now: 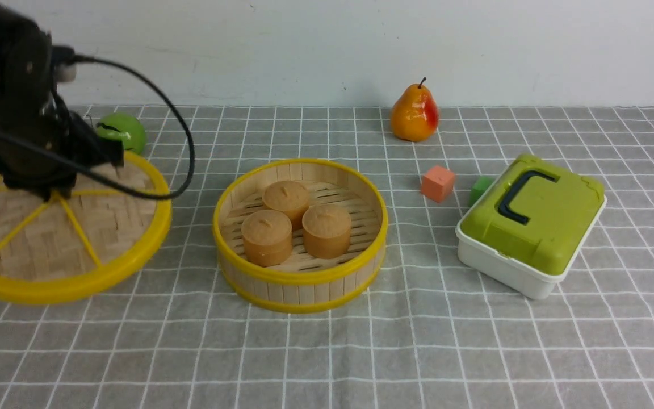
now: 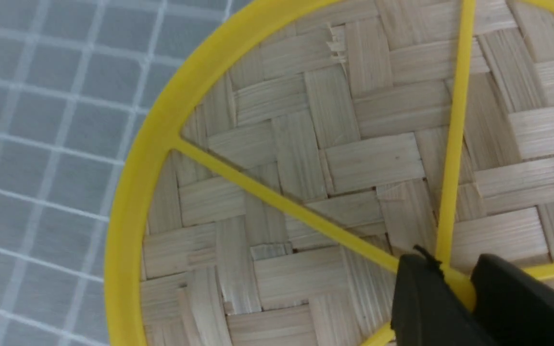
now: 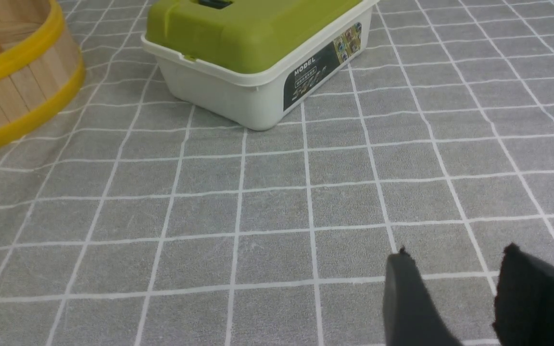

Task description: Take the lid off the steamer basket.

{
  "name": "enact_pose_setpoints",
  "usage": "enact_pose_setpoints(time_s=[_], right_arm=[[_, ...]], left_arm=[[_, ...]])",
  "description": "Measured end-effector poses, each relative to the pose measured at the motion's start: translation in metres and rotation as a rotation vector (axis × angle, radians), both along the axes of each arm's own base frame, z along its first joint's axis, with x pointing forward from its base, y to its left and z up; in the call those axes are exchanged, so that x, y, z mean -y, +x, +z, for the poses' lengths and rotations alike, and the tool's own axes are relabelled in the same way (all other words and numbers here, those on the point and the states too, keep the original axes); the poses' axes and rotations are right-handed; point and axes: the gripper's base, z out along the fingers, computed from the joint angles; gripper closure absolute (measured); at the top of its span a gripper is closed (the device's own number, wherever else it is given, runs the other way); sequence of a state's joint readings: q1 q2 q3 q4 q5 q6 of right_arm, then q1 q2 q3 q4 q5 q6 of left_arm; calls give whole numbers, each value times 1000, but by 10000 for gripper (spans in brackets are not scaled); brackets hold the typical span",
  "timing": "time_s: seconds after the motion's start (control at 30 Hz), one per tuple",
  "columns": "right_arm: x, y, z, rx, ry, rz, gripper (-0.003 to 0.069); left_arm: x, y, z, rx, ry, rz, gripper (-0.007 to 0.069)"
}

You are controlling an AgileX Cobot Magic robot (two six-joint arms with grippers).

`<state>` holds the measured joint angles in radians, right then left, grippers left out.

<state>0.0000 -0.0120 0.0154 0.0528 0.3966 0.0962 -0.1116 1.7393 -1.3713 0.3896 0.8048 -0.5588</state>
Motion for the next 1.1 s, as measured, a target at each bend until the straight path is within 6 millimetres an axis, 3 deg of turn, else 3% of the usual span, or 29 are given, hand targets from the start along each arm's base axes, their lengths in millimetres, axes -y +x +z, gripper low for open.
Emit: enact_pose_setpoints(time_s=[0.17,0.33,0.47,0.57,0.6,0.63,0.7,0.73,0.77,0.8,0.83,0.9,0.97,1.0,1.1], right_arm=[[0,0,0,0,0,0,418],[0,0,0,0,0,0,418],[0,0,0,0,0,0,418],[0,0,0,0,0,0,418],[0,0,0,0,0,0,418],[0,0,0,0,0,0,418],[0,0,0,0,0,0,418],[0,0,0,0,0,0,418],[0,0,0,0,0,0,418],[0,0,0,0,0,0,418],[0,0,0,0,0,0,418],[0,0,0,0,0,0,418],[0,0,0,0,0,0,418],[0,0,0,0,0,0,418],[0,0,0,0,0,0,418]], left_arm=[[5,21,-46,40,-52,15,522],[7,30,-64,54,-78,19,456],[7,28,-51,103,-108,49,354],[6,12,4,257,-138,39,324],[6,9,13,282,-143,38,328],[5,-9,50,399,-168,23,356],[3,-43,95,551,-199,-4,421],[3,-54,107,603,-209,-18,446],[1,-80,126,686,-215,-44,498],[1,-85,129,705,-217,-52,506],[-1,-121,145,803,-218,-89,580],[-5,-161,149,874,-211,-115,637],[-9,-203,141,920,-204,-128,637],[-9,-206,135,908,-202,-128,637],[-13,-249,93,912,-195,-144,637]])
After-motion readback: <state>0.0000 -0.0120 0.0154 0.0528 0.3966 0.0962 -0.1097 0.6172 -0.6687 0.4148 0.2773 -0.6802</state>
